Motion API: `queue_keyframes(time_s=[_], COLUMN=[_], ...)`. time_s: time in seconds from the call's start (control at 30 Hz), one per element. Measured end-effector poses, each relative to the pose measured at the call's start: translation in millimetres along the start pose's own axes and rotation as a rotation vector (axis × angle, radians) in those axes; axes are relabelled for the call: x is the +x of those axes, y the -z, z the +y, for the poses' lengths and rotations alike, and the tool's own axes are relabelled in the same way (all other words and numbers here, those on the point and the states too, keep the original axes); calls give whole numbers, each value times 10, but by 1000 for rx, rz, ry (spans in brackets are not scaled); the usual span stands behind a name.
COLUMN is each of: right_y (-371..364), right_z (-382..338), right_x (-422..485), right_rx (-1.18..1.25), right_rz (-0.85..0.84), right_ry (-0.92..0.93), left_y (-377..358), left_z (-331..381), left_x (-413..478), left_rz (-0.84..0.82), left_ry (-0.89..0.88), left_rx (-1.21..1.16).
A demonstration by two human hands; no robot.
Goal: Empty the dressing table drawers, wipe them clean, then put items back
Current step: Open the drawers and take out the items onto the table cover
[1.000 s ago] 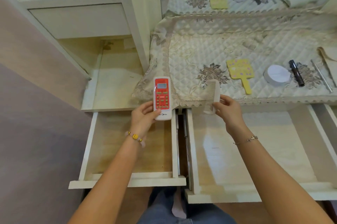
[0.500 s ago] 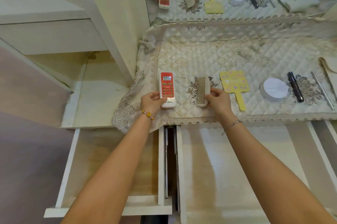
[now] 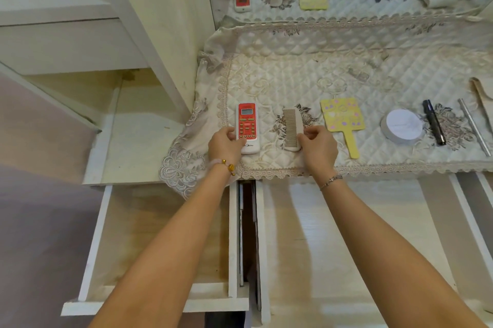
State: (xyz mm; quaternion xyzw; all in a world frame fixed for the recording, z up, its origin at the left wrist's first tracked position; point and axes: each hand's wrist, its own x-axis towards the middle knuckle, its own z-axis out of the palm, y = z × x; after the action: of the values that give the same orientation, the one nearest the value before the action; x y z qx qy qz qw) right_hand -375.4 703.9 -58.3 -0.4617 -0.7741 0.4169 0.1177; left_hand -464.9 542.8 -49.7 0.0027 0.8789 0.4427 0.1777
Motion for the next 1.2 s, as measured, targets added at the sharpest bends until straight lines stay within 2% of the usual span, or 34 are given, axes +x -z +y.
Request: queue_keyframes(time_s=[0.17, 0.37, 0.47, 0.77, 1.0, 1.2], right_y=[173, 510, 618, 733, 689, 634], right_z=[-5, 18, 65, 68, 4, -52], right_x=[-65, -295, -457, -1003, -1246, -1468], right_rx=[-138, -271, -314, -295, -281, -284], right_rz=[-27, 25, 48, 33, -4, -34], right_ry=[245, 537, 623, 699, 767, 794], left_y=[219, 714, 906, 1177, 1414, 1574], left_z=[-33, -195, -283, -536, -719, -851], left_x=[-36, -285, -441, -991, -1347, -1572], left_rz=[10, 152, 199, 256, 364, 391], left_ry=[-191, -588, -691, -655, -607, -562], left_rx=[199, 583, 712, 842, 827, 828])
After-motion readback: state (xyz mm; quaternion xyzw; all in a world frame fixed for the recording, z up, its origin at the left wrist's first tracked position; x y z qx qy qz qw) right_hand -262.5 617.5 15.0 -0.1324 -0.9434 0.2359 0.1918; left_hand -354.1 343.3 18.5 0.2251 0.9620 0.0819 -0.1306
